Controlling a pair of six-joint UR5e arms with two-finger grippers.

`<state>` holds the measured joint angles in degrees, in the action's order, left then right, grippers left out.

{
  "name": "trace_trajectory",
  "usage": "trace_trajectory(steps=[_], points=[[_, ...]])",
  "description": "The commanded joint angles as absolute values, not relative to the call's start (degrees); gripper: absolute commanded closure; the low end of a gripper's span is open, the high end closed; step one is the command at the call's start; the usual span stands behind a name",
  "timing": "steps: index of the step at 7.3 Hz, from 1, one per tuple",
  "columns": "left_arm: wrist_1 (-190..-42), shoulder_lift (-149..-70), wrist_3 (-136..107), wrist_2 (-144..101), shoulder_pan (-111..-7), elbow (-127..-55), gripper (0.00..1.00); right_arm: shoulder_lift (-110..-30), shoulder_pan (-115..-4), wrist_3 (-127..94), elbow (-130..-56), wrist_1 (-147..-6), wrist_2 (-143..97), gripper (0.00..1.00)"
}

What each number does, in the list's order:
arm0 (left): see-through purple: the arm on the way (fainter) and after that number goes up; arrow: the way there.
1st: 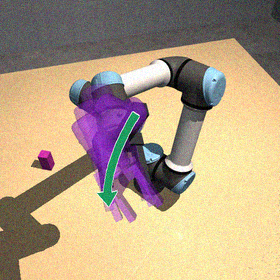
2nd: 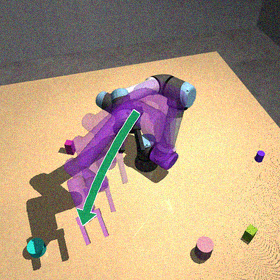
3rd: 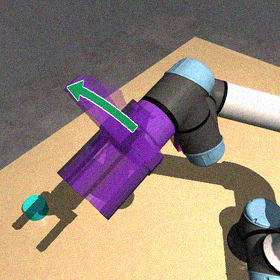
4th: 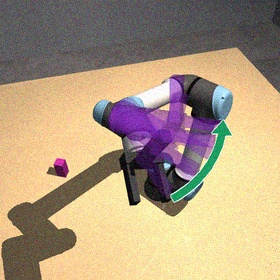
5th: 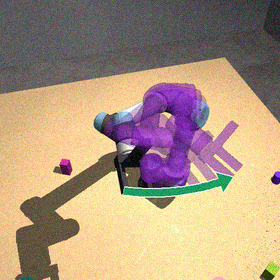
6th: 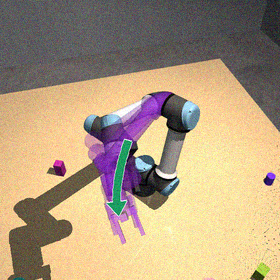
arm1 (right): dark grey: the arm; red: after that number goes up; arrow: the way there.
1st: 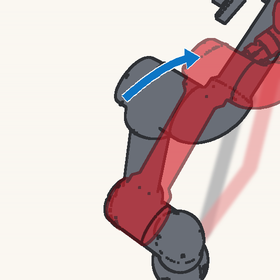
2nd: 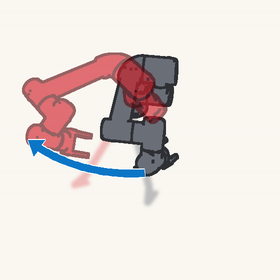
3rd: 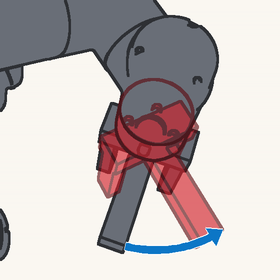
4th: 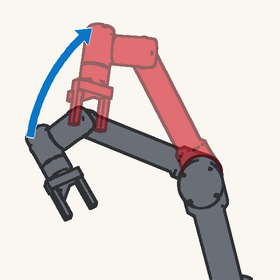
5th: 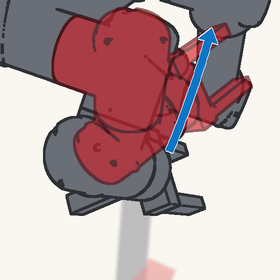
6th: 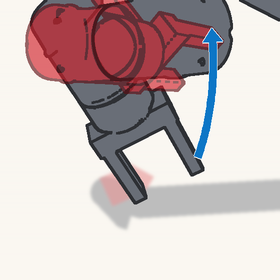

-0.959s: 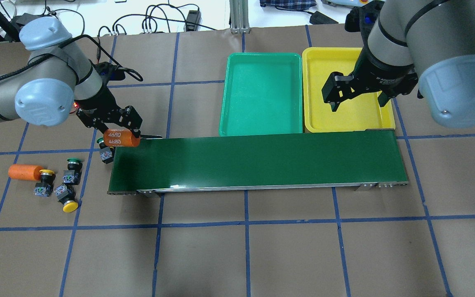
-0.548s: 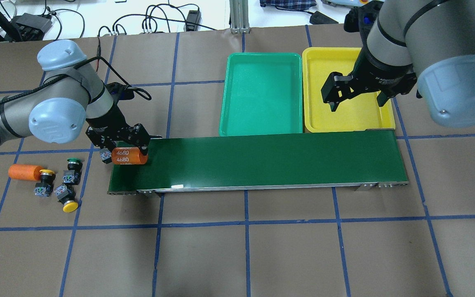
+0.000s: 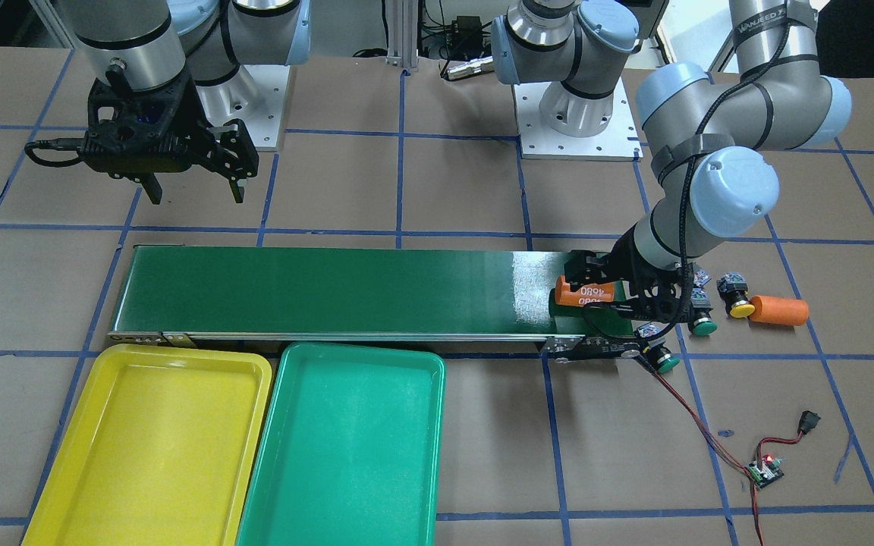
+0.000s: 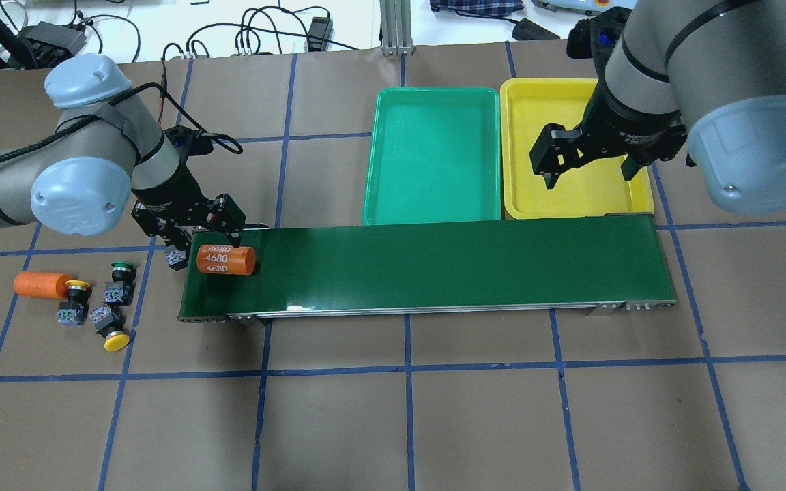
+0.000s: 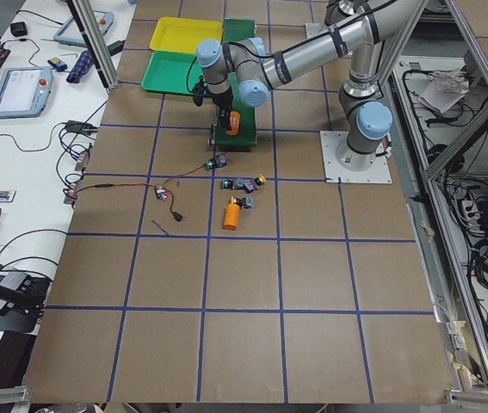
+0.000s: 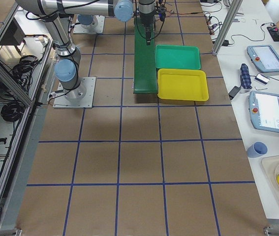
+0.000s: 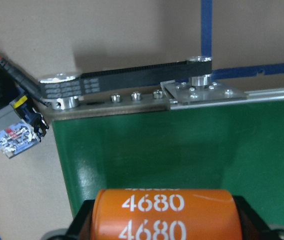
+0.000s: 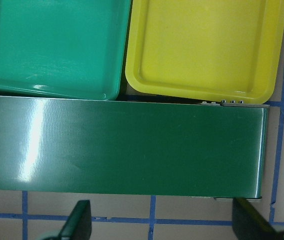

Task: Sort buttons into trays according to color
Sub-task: 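Open the left gripper to release the cell and withdraw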

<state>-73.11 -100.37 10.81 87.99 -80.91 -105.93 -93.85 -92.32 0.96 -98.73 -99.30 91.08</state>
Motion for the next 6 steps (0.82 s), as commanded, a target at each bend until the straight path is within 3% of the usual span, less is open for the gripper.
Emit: trace_trajectory(steps=[1,4,6], points=[[-79.32,-98.18,11.6,89.46,-75.28,-100.14,0.0,-94.3,-92.29,0.97,-100.79,-99.32,90.71,0.0],[-77.8,-100.1,30.95,90.88,-58.77,-99.58,0.0,-94.83,-92.29,1.14,-103.0,-102.92,90.7,0.0],[-70.61,-102.47,38.45,95.0,-53.89,-102.03,0.0,-94.92,-92.29,1.14,-103.01,-102.92,90.79,0.0]])
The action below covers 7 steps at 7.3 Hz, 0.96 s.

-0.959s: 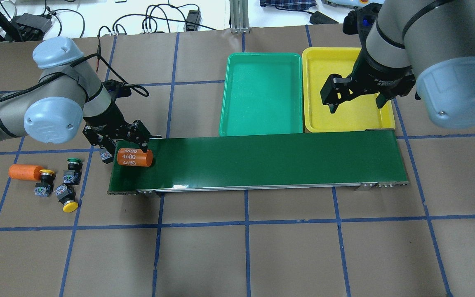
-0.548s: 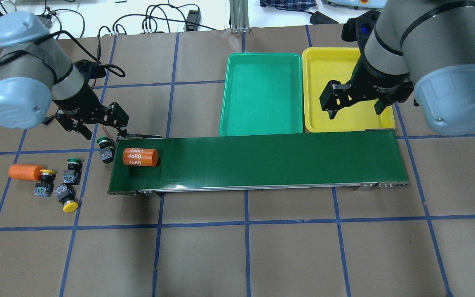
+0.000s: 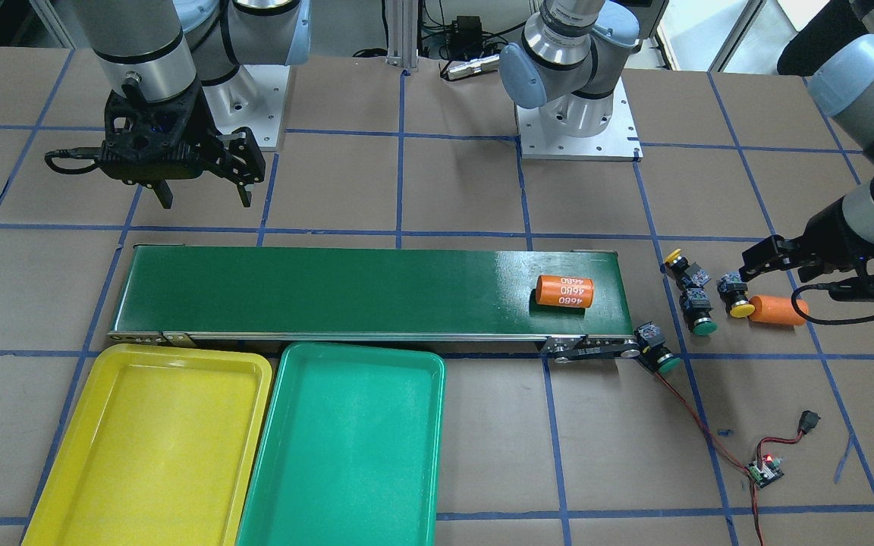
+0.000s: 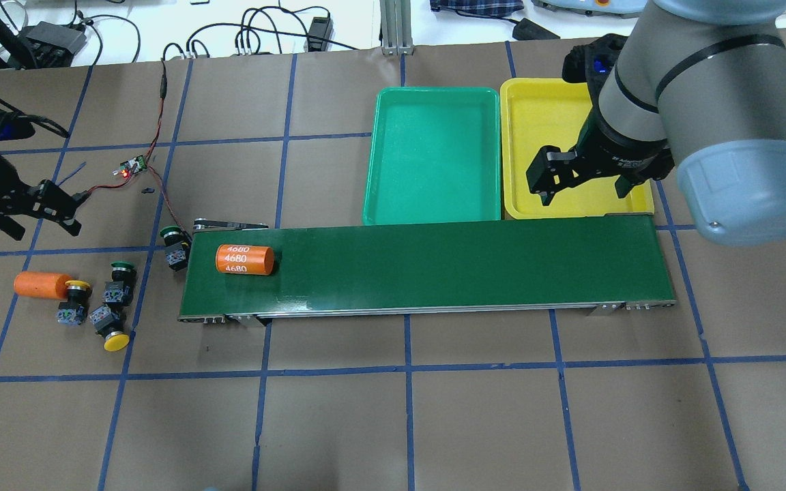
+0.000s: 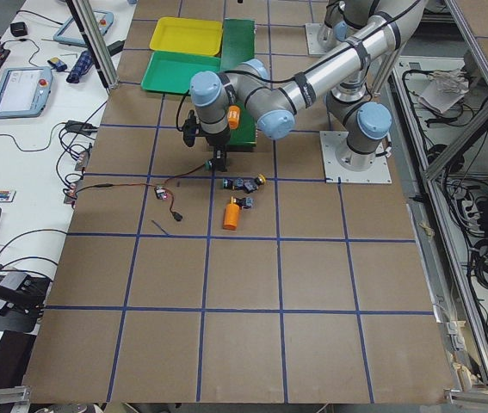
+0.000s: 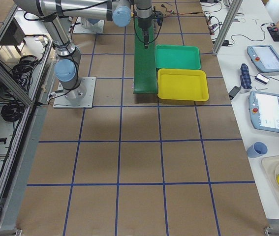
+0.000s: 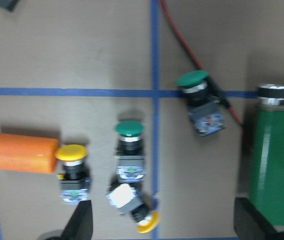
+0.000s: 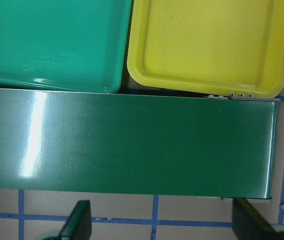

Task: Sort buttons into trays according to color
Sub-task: 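Open the left gripper to release the cell and withdraw, then lower the left gripper and grasp the second orange cell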

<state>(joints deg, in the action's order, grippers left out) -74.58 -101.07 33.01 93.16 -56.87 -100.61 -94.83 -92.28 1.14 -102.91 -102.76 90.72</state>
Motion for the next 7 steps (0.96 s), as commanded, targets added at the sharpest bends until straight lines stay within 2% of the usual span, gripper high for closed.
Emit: trace_trajectory(steps=[1,2,7], points=[[-62.05,-104.39,44.41,95.01,-52.22,-105.0,0.0,-94.92,-92.29,1.06,-103.01,-102.92,90.7,0.0],[-54.57,-105.46,47.17,95.36,-51.25,-107.9,0.0,-94.92,-92.29,0.71,-103.01,-102.92,90.79,0.0],[-53.26,-110.38,49.39,94.75,-48.62,-108.28,0.0,-94.83,-92.29,0.97,-102.31,-102.74,91.93,0.0]])
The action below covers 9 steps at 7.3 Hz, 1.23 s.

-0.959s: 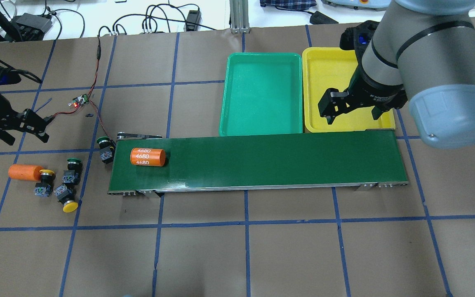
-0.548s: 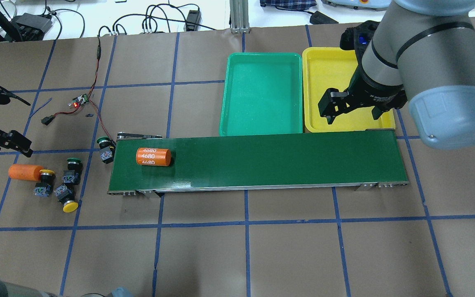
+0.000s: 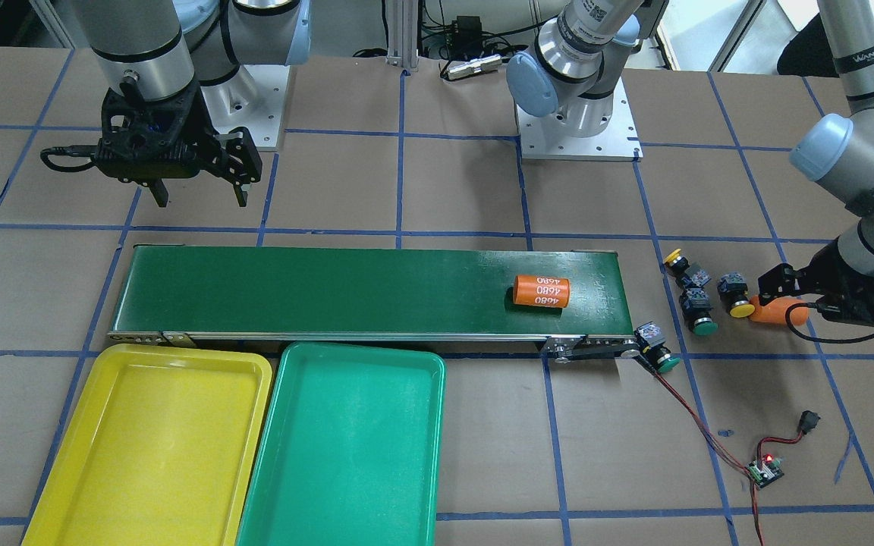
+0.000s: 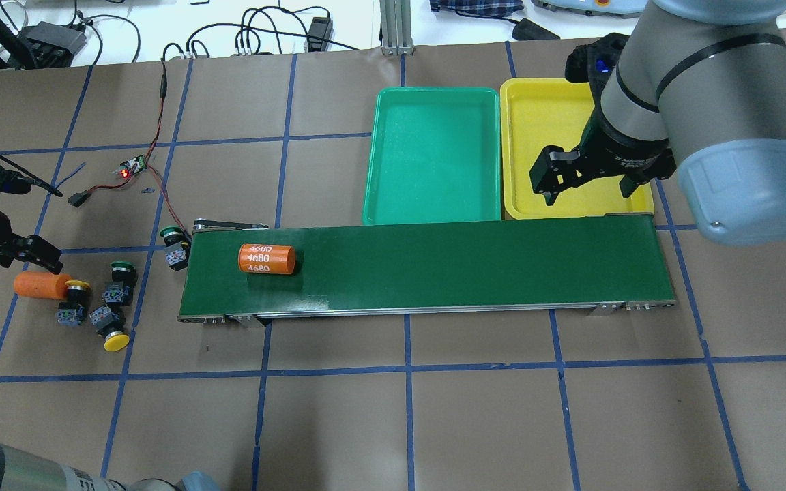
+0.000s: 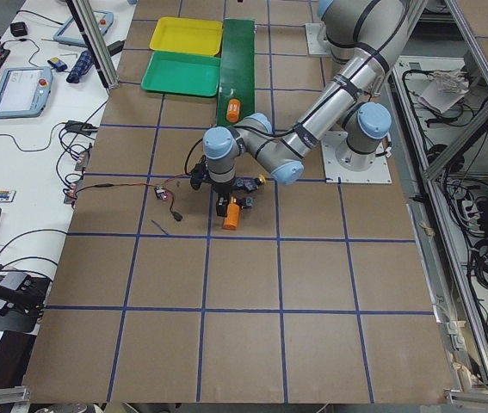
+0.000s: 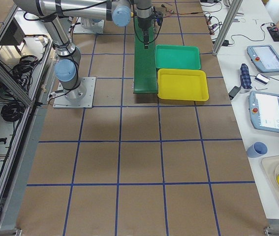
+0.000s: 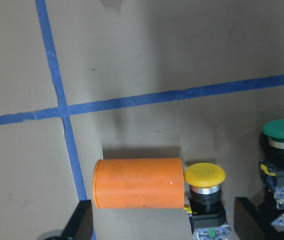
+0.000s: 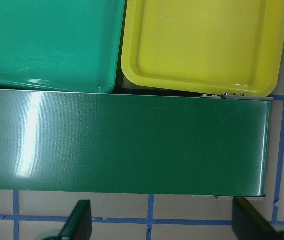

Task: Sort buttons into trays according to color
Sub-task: 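Lower the left gripper and grasp the second orange cell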

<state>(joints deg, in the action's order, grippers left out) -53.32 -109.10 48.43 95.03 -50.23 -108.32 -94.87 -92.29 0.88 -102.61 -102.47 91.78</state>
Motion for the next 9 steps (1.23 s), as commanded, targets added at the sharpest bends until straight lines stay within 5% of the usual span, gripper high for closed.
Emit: trace_trajectory(steps=[1,9], points=[[-52.91,-111.43,49.39,94.75,-48.08,-108.19,0.0,-94.83,-92.29,0.97,-102.3,-102.83,96.11,0.0],[-52.38,-113.2,49.22,92.37,-47.99,-108.19,0.0,-94.83,-92.29,0.97,-102.48,-102.92,96.33,0.0]])
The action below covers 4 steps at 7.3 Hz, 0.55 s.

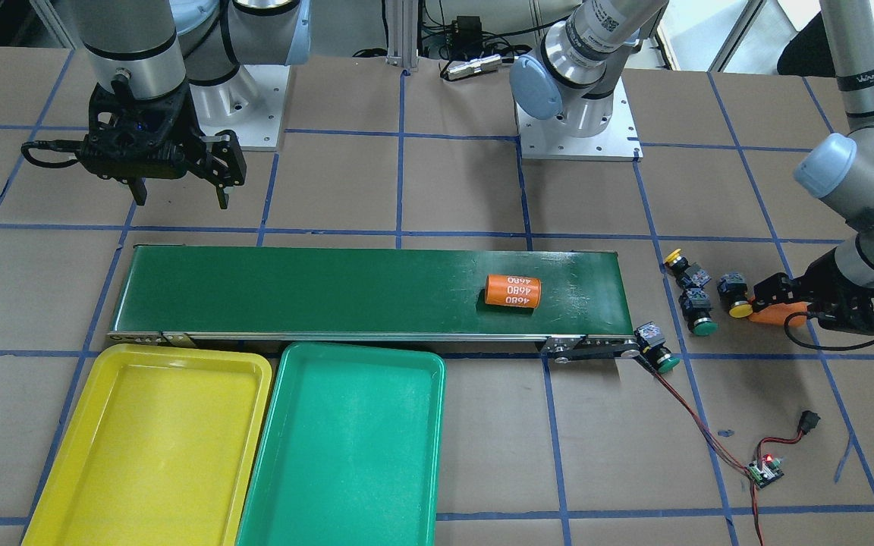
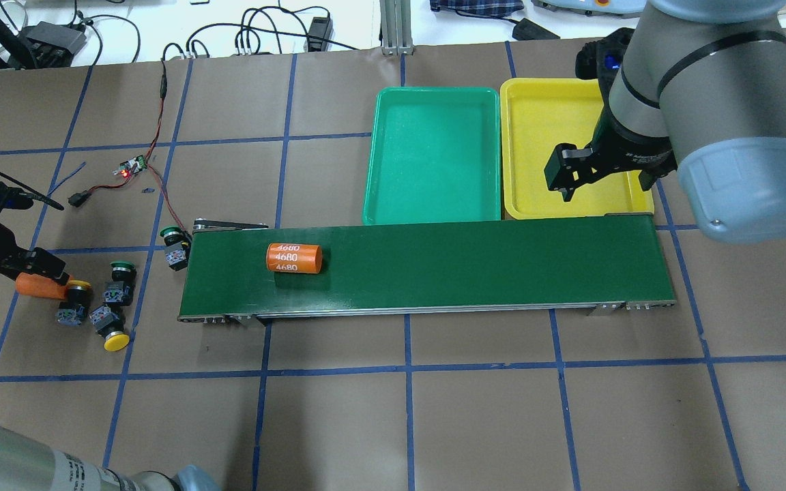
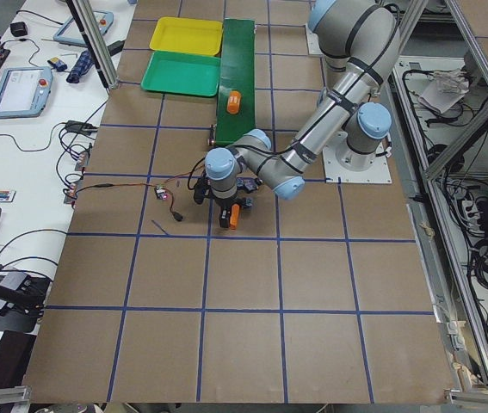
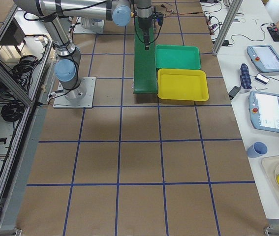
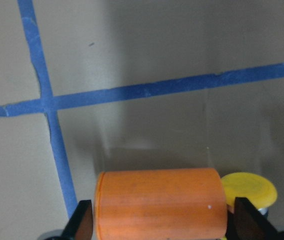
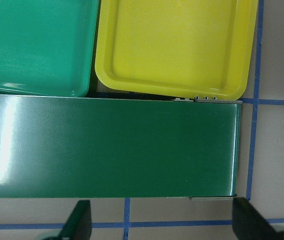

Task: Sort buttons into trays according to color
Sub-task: 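Lower the left gripper and grasp the second orange cell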

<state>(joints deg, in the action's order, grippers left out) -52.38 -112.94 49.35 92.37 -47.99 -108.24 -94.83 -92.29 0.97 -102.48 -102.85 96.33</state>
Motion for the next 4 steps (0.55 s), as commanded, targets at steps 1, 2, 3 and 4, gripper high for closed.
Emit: trace_trajectory(steps=[1,2,3,4], points=[[-52.3,-113.29,49.22,92.46,-47.99,-108.19,0.0,-94.83,-92.29,0.97,-102.48,-102.92,96.33,0.0],[-52.29,-113.2,49.22,92.37,-47.99,-107.93,0.12,-94.83,-92.29,0.97,-102.48,-102.92,96.33,0.0],[-52.38,-113.2,49.13,92.46,-48.08,-107.49,0.87,-94.83,-92.29,0.97,-102.48,-102.92,96.33,0.0],[-52.47,-112.94,49.13,92.63,-48.08,-107.14,1.0,-94.83,-92.29,0.97,-102.48,-102.92,96.33,0.0]])
